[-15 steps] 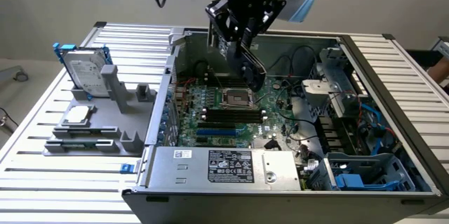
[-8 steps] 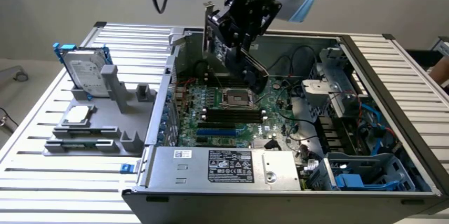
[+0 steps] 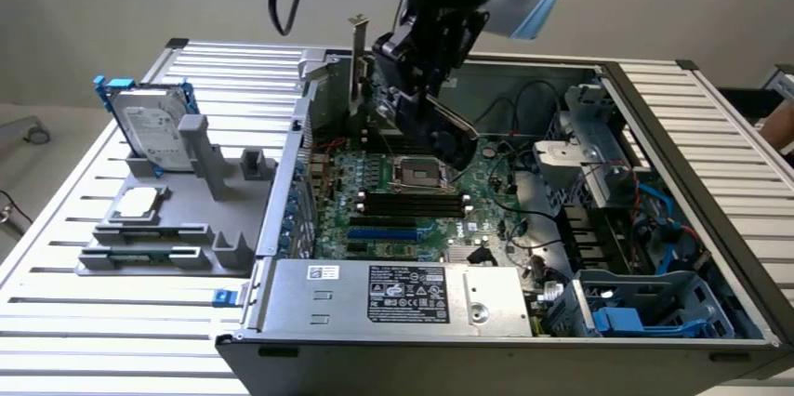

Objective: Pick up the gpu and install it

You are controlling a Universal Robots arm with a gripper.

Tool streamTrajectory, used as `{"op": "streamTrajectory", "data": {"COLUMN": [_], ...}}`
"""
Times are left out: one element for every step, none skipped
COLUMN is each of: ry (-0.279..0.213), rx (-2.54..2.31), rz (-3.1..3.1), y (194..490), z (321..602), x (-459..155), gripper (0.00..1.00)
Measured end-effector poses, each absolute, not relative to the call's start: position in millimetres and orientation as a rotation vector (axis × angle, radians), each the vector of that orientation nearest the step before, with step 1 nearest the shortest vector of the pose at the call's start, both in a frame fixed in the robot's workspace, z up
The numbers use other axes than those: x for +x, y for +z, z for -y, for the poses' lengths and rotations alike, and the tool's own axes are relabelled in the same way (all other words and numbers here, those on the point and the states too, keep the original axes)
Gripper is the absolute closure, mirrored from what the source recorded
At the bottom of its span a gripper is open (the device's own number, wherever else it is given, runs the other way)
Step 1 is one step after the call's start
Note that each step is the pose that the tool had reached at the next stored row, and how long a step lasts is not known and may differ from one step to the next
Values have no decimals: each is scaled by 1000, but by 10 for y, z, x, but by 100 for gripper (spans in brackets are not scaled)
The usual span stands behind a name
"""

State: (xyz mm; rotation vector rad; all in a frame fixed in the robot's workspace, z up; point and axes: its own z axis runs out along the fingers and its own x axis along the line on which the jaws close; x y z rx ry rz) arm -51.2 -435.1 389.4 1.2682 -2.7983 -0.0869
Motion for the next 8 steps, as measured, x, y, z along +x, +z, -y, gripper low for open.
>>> {"op": "streamTrajectory", "data": {"ry": [-86,-85,-84,-83,-82,-81,-80,-79], "rx": [1293,1319,1343,1369,1392,1417,1443,1467], "rz": [2786,2774,2762,2748,2736,2723,2709,2695], "y": [3887,3880,3872,3865,3858,3850,3843,3836], "z": [4351,4351,4351,4351,4351,4351,4351,4352], "x": [-513,-513,-513,-513,-513,-513,-513,-513], "gripper": [74,74,74,74,74,74,74,74]}}
